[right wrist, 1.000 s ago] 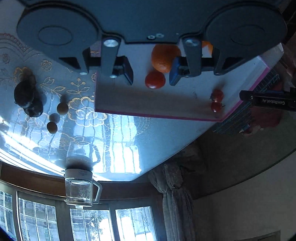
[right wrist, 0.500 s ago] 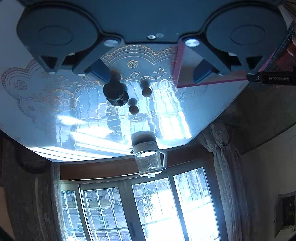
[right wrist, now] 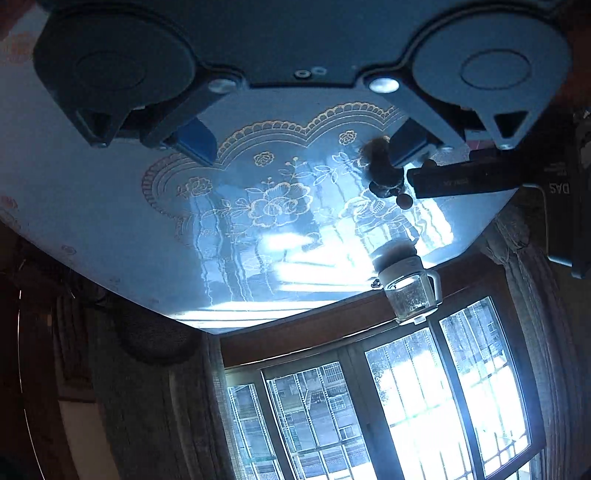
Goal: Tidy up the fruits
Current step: 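Move the left tool to a dark round fruit and close on it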
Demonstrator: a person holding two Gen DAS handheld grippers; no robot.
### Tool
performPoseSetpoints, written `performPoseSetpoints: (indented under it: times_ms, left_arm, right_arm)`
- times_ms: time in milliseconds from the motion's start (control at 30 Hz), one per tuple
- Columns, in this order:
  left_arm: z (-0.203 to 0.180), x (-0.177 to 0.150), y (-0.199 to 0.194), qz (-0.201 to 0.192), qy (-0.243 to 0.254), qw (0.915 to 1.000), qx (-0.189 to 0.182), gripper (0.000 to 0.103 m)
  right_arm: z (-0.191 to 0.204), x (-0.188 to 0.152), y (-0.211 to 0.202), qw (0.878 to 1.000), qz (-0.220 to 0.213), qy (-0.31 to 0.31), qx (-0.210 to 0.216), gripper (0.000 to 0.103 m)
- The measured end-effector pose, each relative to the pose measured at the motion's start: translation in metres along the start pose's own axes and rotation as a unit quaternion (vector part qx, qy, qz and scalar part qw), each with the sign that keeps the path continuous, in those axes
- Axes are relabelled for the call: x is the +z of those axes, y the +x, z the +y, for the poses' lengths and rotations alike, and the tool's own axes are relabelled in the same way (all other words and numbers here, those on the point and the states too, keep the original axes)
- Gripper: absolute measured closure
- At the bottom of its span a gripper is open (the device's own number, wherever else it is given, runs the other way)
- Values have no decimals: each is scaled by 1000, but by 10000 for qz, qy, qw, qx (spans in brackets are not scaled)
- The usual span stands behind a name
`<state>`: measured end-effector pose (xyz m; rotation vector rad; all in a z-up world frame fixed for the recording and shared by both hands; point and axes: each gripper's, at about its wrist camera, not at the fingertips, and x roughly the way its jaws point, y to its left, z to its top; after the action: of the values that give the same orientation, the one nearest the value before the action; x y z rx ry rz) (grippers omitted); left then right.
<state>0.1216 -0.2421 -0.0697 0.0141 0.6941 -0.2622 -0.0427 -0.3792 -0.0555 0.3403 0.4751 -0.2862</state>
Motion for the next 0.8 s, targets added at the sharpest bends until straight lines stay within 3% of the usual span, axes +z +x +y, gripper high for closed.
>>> performPoseSetpoints:
  times_ms: [133,567,600,633,767,800]
  left_arm:
    - [-23,-1,24,62,-54,9997,239,14]
    - [-44,-6,65,201,-290,9965,756,16]
    - [-45,-7,67,225,-308,9965,744,29]
    - [-46,-8,67,174,-272,9961,817,35]
    - [-49,-10,66,118,-239,9960,852,39]
    - [-49,-10,66,100,-243,9958,880,46]
  right_arm:
    - [-18,0,0,9999,39,97,3,3]
    - [-53,8,11,9991,166,371,111,3]
    - [-54,8,11,9991,174,369,109,3]
    - [-55,8,11,9991,182,371,110,3]
    - [-59,7,10,9989,222,387,107,3]
    - [-59,7,11,9989,221,394,106,3]
